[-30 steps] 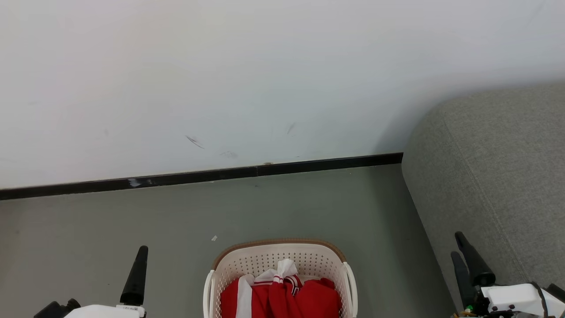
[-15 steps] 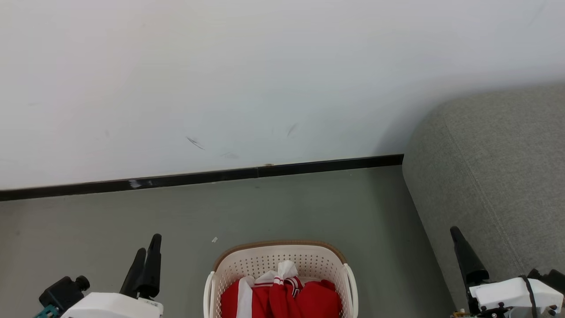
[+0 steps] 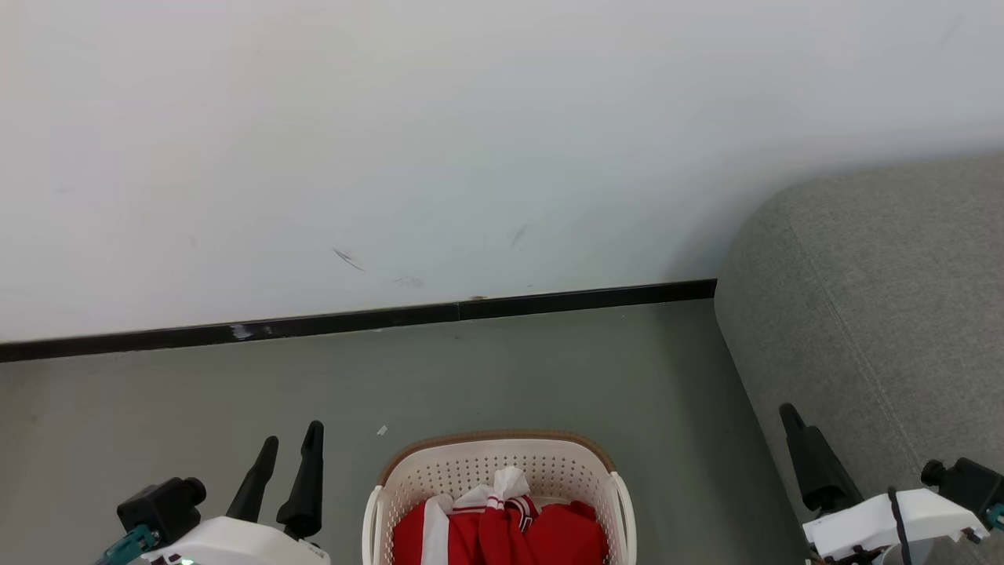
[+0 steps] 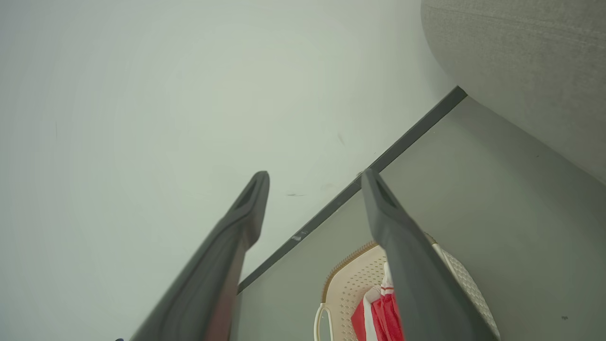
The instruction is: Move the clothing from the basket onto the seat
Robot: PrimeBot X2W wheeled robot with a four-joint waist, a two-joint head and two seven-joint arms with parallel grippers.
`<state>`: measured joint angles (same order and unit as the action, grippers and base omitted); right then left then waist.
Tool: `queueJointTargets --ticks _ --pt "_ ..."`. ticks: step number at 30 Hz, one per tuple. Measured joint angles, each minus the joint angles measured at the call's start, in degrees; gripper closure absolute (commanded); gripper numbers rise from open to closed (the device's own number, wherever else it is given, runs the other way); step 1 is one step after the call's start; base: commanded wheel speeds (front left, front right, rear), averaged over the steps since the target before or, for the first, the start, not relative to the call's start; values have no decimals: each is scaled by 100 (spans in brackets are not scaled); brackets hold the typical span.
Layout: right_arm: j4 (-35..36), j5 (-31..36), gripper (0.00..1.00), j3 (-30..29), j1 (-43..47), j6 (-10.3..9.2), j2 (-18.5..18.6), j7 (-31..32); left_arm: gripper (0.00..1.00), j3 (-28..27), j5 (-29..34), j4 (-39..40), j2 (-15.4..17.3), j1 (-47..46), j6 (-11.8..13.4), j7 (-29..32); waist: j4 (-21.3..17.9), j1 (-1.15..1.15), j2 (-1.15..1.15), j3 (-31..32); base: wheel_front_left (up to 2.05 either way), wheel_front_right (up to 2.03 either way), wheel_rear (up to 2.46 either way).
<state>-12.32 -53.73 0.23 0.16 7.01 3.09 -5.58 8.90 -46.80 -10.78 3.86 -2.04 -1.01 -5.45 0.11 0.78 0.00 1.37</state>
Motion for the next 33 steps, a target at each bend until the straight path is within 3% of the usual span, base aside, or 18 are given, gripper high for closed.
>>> queueJointTargets --ticks 14,33 --pt "74 1574 0 44 83 3 -7 -252 0 213 1280 34 -22 7 456 -237 -1 -61 0 -51 0 0 0" --pt "142 3507 0 40 90 4 -60 -575 0 405 2809 44 -43 7 961 -601 -18 -73 0 -64 0 0 0"
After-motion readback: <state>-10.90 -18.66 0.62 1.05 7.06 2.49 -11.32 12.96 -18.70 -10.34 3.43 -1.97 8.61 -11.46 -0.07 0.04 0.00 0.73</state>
